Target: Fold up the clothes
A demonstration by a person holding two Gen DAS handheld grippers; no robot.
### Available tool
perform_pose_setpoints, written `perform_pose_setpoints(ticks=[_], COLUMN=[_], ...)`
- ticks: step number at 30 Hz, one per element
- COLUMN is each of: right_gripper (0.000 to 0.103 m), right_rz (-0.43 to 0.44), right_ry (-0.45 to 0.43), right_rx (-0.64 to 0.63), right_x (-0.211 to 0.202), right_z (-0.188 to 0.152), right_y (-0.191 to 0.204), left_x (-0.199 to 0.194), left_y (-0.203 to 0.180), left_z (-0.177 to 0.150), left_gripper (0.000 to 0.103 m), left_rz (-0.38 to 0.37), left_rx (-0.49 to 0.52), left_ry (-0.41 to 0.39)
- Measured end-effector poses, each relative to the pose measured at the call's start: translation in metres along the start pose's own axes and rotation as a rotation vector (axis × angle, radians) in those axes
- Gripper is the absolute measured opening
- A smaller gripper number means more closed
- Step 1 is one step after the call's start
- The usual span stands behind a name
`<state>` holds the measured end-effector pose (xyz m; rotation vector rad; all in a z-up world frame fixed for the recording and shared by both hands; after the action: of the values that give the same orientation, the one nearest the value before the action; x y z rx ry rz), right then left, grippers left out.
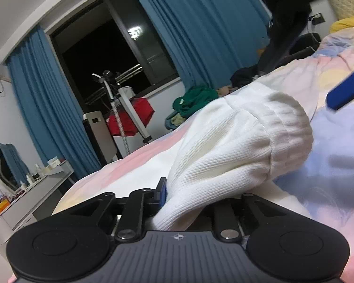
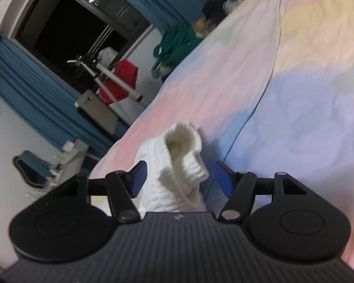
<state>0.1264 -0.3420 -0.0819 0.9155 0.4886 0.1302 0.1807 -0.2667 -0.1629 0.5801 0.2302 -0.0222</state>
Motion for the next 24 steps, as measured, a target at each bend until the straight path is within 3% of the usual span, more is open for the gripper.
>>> perform_pose_setpoints(ticks=[3,4,7,10,14,17,21,24], right_gripper=[0.066,0.066,0.066,0.069,0.072,0.076,0.076,0.076], right_rz=[0.076,0.088,0.088,0.053,0.072,0.078,0.049,0.065], right_ry=[0.062,0.075,0.098,0.113,0.17,0.19,0.132,0.109], right_rx=[0.102,0.14,0.216,0.24,0.312,0.318,0.236,0.189], right_x=[0.009,0.011,0.016,0.02,0.03,0.039,0.046,0.053], right_z=[-0.01,-0.013,-0.021,-0.029,-0.047,-0.056,-0.055,-0.055], right_y=[-0.002,-0.004,-0.009,-0.012,-0.01,-0.004,0.013,0.023], left_x=[-0.009,-0.012,-0.025,-0.033,-0.043,-0.039,-0.04,-0.036], left_y=[0.018,0.025,0.067,0.105,0.153,0.187,0.215,0.226], left_z=[-0.014,-0.02,-0.05,-0.074,-0.102,-0.123,-0.139,-0.143], left_gripper=[0.044,0.055,0.063,0.07,0.072,0.072,0.074,0.076], left_rz=[-0.054,-0.071,-0.097,-0.095,-0.039,0.021,0.025,0.03], left_rx=[0.079,0.109,0.179,0.185,0.108,-0.034,-0.219,-0.265], left_ry=[0.002,0.002,0.014,0.043,0.069,0.144,0.206,0.229])
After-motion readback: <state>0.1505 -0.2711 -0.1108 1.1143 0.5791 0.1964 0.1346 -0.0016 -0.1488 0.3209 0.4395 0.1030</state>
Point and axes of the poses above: each gripper's, at about its wrist camera, not at the fingertips, and x roughly the way its jaws point, y to its left, z to its top, the point moved 10 cm from there along x, roughly the way its jaws point, and after that the axes turned 6 degrees about z, right-handed, at the moved point
